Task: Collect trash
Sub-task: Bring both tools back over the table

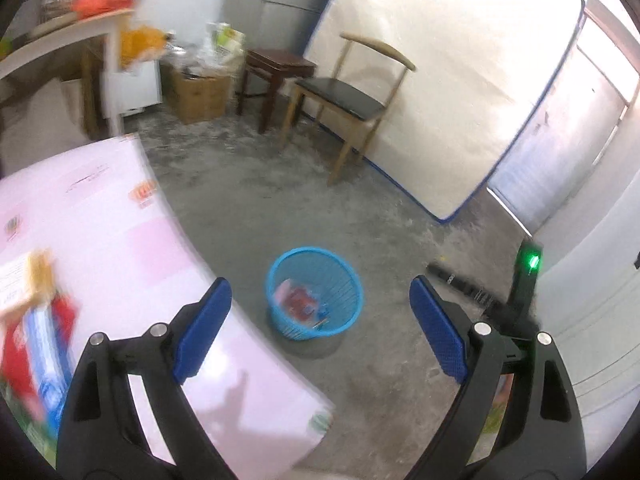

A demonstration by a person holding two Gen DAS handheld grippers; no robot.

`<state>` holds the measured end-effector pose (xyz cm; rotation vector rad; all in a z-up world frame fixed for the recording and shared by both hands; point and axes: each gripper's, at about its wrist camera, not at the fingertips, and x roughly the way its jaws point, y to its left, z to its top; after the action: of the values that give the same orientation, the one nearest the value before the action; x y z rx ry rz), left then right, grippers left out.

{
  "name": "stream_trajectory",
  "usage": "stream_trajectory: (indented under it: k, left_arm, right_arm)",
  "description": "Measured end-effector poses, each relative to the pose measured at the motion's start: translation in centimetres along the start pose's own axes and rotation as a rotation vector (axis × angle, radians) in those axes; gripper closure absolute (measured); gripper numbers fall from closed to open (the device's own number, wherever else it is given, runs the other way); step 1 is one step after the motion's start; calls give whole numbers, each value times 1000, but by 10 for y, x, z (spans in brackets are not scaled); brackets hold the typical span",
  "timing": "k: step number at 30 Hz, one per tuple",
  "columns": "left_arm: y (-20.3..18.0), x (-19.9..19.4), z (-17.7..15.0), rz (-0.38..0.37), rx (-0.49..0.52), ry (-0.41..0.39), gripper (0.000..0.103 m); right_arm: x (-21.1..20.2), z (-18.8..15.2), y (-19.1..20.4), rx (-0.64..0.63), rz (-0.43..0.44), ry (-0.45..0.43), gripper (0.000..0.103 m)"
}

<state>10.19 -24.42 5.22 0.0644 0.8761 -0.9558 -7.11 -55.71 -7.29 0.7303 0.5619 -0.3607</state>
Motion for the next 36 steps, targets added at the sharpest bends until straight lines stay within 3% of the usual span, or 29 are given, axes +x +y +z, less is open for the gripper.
stream_trajectory:
  k: [4, 10, 14, 17, 20, 23, 30, 33, 36]
  left_arm:
    - [43, -67, -53, 119, -75, -75, 17]
    - [114, -164, -138, 417, -235, -203, 17]
    - [150, -196, -187, 546, -341, -239, 17]
    - [168, -198, -214, 593, -405, -245, 17]
    - [180, -193, -228, 578, -427, -244, 17]
    - [188, -186, -236, 531, -451, -248, 17]
    - [218, -187, -239, 504, -459, -304, 17]
    - [233, -188, -237, 478, -466, -321, 17]
    - [243, -184, -235, 448, -479, -314, 17]
  right_arm:
    - [-11, -6, 64, -107, 112, 40, 18]
    - [5, -35, 162, -243, 270, 205, 18]
    - [33, -74, 234, -341, 344, 361, 18]
    - [54, -102, 273, -389, 365, 460, 18]
    - [76, -140, 313, -456, 377, 562, 18]
    - [95, -160, 341, -491, 355, 607, 18]
    - [126, -155, 394, -569, 275, 532, 18]
    - [131, -144, 433, -784, 305, 443, 18]
    - [151, -147, 476, -1107, 360, 418, 15]
